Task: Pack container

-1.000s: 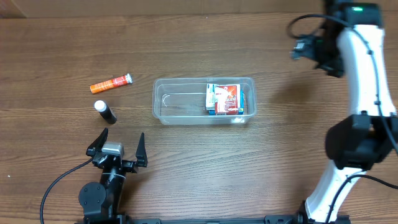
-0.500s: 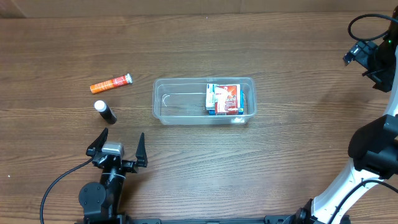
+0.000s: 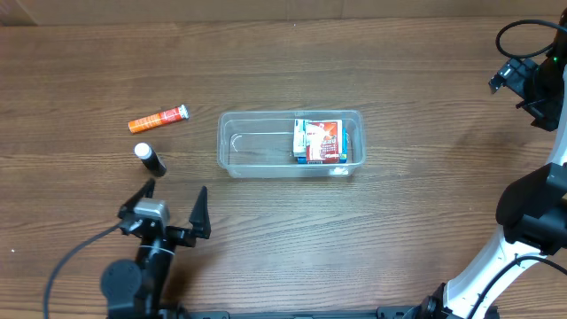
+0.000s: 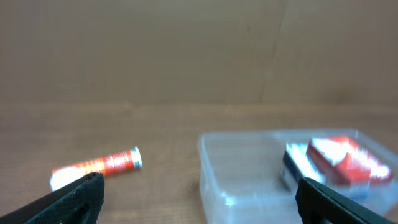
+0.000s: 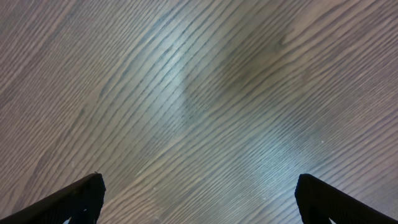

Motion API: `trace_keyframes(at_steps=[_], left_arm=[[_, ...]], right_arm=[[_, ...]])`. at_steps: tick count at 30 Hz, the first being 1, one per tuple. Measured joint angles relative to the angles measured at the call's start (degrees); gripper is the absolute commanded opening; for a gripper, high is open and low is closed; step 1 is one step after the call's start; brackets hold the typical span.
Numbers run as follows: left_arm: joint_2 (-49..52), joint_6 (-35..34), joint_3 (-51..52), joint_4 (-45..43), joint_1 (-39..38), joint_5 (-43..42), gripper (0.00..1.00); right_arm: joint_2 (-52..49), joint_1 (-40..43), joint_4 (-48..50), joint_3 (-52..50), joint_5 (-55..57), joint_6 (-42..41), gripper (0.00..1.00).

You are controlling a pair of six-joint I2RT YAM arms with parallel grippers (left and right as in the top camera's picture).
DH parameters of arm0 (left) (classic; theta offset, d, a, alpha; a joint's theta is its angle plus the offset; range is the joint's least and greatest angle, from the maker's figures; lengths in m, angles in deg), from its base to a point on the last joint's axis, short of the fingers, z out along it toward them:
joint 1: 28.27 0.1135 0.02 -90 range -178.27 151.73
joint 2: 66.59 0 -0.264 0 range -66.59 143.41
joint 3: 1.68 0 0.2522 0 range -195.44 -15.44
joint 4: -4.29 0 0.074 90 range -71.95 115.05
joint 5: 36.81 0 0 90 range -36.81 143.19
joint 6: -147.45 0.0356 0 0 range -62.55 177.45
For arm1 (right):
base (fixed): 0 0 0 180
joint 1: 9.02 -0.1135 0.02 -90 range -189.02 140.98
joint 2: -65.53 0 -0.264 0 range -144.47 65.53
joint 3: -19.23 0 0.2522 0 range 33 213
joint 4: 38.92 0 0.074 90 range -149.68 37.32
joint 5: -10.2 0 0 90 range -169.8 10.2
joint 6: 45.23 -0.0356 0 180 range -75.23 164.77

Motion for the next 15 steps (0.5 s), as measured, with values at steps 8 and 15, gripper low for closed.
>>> trace_keyframes(at_steps=[8, 15], left_arm=[[38.71, 0.76, -39.06, 27.56, 0.00, 4.61, 1.00], [62.62, 1.88, -59.10, 44.57, 0.00, 5.46, 1.00]], right_arm=[[0.00, 0.00, -0.02, 0.02, 0.00, -0.02, 1.00], [0.00, 0.00, -0.04, 0.04, -0.02, -0.02, 1.00]])
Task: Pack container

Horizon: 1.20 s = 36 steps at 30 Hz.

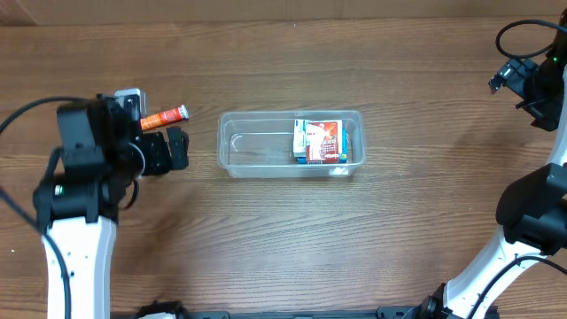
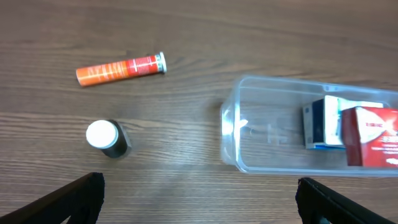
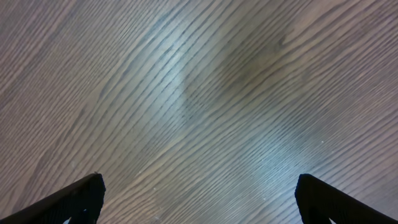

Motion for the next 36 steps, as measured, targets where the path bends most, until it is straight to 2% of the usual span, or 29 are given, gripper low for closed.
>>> trace_keyframes(at_steps=[4, 10, 15, 18, 21, 22, 23, 25, 27, 34, 36], left_arm=[[7.61, 1.38, -0.15, -2.03, 0.00, 0.28, 1.00], [12.07, 1.14, -0.15, -5.11, 0.13, 2.23, 1.00], [15.23, -9.05, -0.22, -3.15, 3.61, 11.10, 1.00], [18.53, -13.35, -0.24, -2.51, 5.60, 13.31, 0.99], [23.10, -15.02, -0.26, -3.41, 5.57, 13.97, 0.90], [24.72, -15.30, -0.26, -3.67, 5.60, 14.14, 0.78], [26.93, -15.58, -0.26, -3.85, 5.57, 14.19, 0.74], [28.50, -15.76, -0.26, -4.59, 5.60, 14.36, 0.70], [30.69, -15.78, -0.26, -5.35, 5.60, 14.38, 0.61], [32.41, -15.91, -0.26, -8.61, 5.60, 14.56, 0.44], [32.41, -15.98, -0.26, -9.53, 5.60, 14.58, 0.35]], right_arm=[[0.00, 0.00, 0.02, -0.02, 0.00, 0.02, 1.00], [0.00, 0.00, 0.02, -0.02, 0.02, 0.00, 1.00], [0.00, 0.00, 0.02, 0.00, 0.00, 0.00, 1.00], [0.00, 0.00, 0.00, -0.02, 0.02, 0.00, 1.00], [0.00, 0.00, 0.00, -0.02, 0.00, 0.00, 1.00], [0.00, 0.00, -0.02, -0.02, 0.00, 0.00, 1.00], [0.00, 0.00, 0.00, -0.02, 0.00, 0.00, 1.00], [0.00, 0.00, 0.02, -0.02, 0.00, -0.02, 1.00], [0.00, 0.00, 0.00, -0.02, 0.00, -0.02, 1.00], [0.00, 0.00, 0.02, -0.02, 0.00, 0.02, 1.00], [0.00, 0.00, -0.02, 0.00, 0.00, 0.00, 1.00]])
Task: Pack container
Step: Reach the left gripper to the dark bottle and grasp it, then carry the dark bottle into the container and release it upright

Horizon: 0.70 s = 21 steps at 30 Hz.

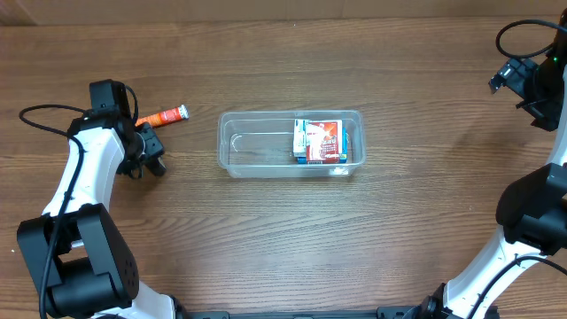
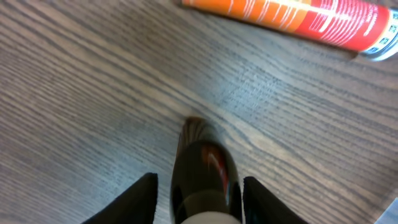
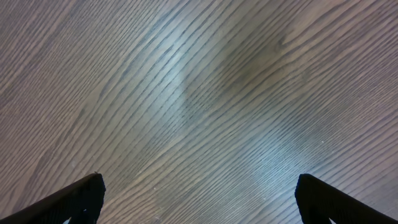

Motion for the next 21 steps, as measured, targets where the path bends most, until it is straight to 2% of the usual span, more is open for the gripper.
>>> trace_keyframes(at_steps=[1, 5, 11, 14, 18, 21], left_arm=[[0.00, -0.02, 0.00, -0.39, 0.00, -0.02, 0.27], [0.00, -0.44, -0.11, -1.09, 0.00, 0.09, 0.13], [0.00, -0.61, -1.53, 1.92, -0.02, 0.13, 0.05], [0.26, -0.35, -5.22, 8.26, -0.02, -0.72, 0.04], [0.46, 1.46, -14.95, 15.74, -0.42, -1.33, 0.04], [0.44, 2.23, -17.92, 17.25, -1.95, -1.36, 0.04]], right_arm=[[0.00, 0.00, 0.04, -0.02, 0.02, 0.00, 1.00], [0.00, 0.00, 0.02, -0.02, 0.00, 0.02, 1.00], [0.00, 0.00, 0.02, -0.02, -0.02, 0.00, 1.00], [0.00, 0.00, 0.02, -0.02, 0.00, 0.02, 1.00], [0.00, 0.00, 0.02, -0.02, -0.02, 0.00, 1.00], [0.00, 0.00, 0.04, 0.00, 0.00, 0.00, 1.00]])
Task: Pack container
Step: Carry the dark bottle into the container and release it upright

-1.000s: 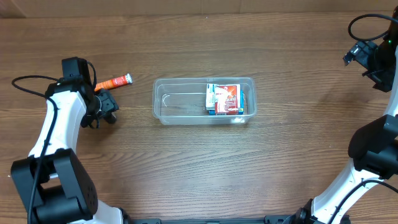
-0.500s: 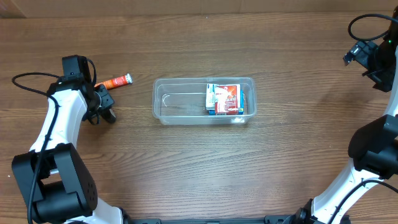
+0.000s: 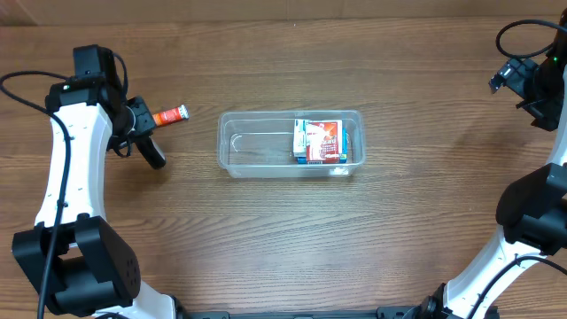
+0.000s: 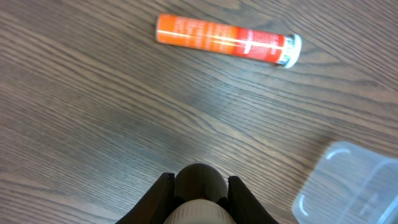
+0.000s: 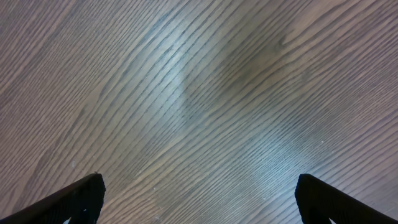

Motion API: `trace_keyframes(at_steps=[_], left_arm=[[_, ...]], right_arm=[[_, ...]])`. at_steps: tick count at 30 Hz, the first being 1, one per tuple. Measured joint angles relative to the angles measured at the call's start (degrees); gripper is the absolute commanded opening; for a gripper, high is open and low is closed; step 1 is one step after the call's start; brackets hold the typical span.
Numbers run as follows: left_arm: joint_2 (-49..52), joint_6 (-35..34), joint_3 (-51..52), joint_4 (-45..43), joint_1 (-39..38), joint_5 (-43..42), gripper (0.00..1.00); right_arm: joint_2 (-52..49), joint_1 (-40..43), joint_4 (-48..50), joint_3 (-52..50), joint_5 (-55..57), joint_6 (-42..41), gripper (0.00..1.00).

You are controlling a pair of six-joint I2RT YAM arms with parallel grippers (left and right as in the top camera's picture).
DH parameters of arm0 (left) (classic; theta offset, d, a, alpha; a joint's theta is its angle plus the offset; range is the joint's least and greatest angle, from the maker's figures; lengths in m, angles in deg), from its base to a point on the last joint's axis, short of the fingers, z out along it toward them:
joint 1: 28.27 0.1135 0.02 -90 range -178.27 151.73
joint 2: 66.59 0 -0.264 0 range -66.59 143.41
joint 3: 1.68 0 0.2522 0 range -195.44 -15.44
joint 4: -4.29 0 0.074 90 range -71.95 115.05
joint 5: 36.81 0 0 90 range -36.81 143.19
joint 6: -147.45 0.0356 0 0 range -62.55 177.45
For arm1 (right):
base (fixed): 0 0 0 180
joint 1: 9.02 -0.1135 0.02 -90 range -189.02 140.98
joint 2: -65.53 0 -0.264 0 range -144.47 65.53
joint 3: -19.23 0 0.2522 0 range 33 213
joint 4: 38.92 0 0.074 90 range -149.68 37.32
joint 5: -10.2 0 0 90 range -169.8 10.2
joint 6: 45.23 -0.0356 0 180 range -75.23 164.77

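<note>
A small dark bottle (image 4: 199, 177) with a white cap sits pinched between the fingers of my left gripper (image 4: 198, 186), which is shut on it and held above the table. In the overhead view this gripper (image 3: 149, 151) is left of the clear plastic container (image 3: 239, 146). An orange tube (image 3: 168, 115) lies on the wood just behind it, also visible from the wrist as the orange tube (image 4: 227, 40). Red and blue boxes (image 3: 319, 140) lie in the container's right half. My right gripper (image 5: 199, 199) is open over bare wood at the far right.
The container's rounded corner (image 4: 354, 186) shows at the lower right of the left wrist view. The right arm (image 3: 532, 89) stands at the table's far right edge with a black cable looped above it.
My left gripper's fingers stood either side of the bottle on the table; now they are shut on it, and the wrist view is higher above the wood. The right arm has not moved.
My left gripper was open near the table's front, with the bottle upright and the tube lying beyond it. Then it was high over both items. Then its fingers straddled the bottle. Now it holds the bottle off the table.
</note>
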Motion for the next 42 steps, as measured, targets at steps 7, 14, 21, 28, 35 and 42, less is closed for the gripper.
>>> trace_keyframes(at_steps=[7, 14, 21, 28, 35, 42], left_arm=[[0.04, 3.91, -7.61, 2.08, -8.94, 0.02, 0.04], [0.04, 3.76, -11.15, -2.19, -25.75, 0.31, 0.04], [0.04, -0.55, -10.01, -7.67, -37.31, 11.45, 0.04], [0.52, -5.99, 3.43, -15.87, -38.16, 18.12, 0.04], [0.59, -7.02, 13.49, -25.07, -38.16, 21.05, 0.04], [0.59, -7.15, 19.74, -32.81, -38.14, 21.53, 0.04]], right_arm=[[0.00, 0.00, -0.04, -0.02, 0.00, 0.02, 1.00], [0.00, 0.00, 0.02, -0.02, 0.00, 0.00, 1.00], [0.00, 0.00, 0.00, -0.02, 0.02, 0.02, 1.00], [0.00, 0.00, -0.02, -0.02, 0.02, 0.00, 1.00], [0.00, 0.00, -0.02, -0.02, 0.02, 0.00, 1.00], [0.00, 0.00, -0.02, 0.00, 0.00, 0.00, 1.00]])
